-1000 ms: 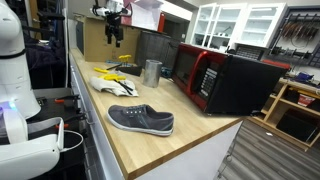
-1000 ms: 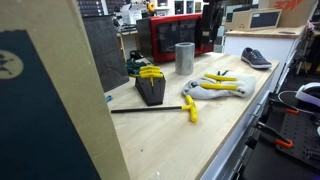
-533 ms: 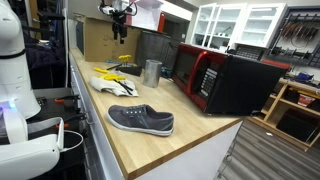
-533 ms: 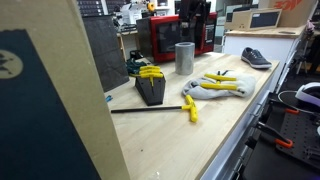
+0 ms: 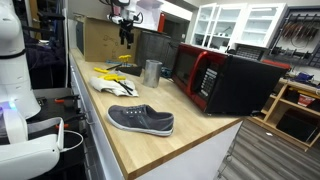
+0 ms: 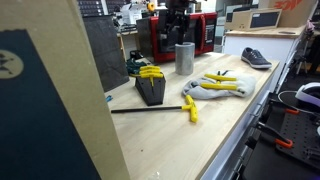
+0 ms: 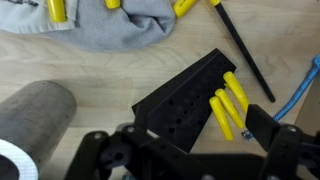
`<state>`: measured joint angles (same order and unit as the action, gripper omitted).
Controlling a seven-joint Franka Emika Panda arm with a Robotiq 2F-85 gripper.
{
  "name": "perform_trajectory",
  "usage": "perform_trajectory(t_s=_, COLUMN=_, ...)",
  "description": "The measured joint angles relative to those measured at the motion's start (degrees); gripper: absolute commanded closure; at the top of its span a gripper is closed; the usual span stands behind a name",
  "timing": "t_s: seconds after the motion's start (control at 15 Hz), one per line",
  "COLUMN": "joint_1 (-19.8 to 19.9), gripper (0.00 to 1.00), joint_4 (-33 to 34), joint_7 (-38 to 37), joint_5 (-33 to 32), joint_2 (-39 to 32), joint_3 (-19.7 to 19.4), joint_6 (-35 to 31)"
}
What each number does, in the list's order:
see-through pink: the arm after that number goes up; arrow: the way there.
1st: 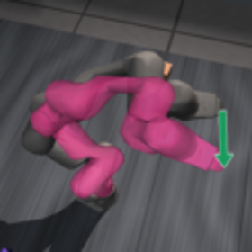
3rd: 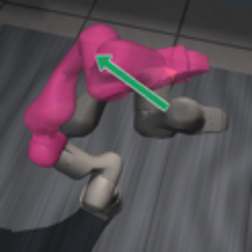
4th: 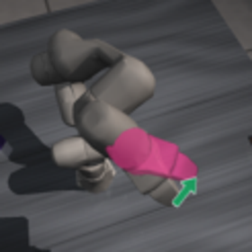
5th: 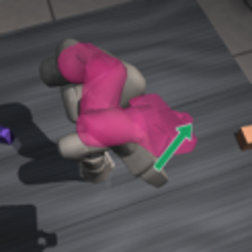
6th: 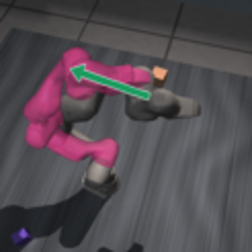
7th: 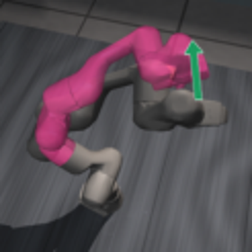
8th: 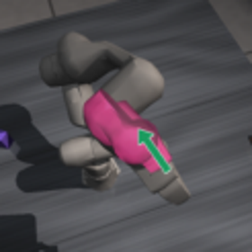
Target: Remove one black object furthest from you from the black stand
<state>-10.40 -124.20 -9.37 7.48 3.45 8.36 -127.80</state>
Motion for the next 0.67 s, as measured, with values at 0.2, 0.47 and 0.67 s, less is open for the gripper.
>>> perform_trajectory(t_s=0.2, joint_1=0.01, gripper=0.00, joint_4=2.97, joint_7=0.00, joint_5=-0.84, joint_2=-4.14, joint_3=0.03, joint_6=-1.45)
perform_trajectory(t_s=0.47, joint_1=-0.26, gripper=0.00, joint_4=7.14, joint_7=0.00, joint_5=-1.30, joint_2=-8.71, joint_3=0.16, joint_6=-2.39)
perform_trajectory(t_s=0.67, joint_1=-0.87, gripper=0.00, joint_4=9.74, joint_7=0.00, joint_5=-1.32, joint_2=-11.71, joint_3=0.55, joint_6=-2.39)
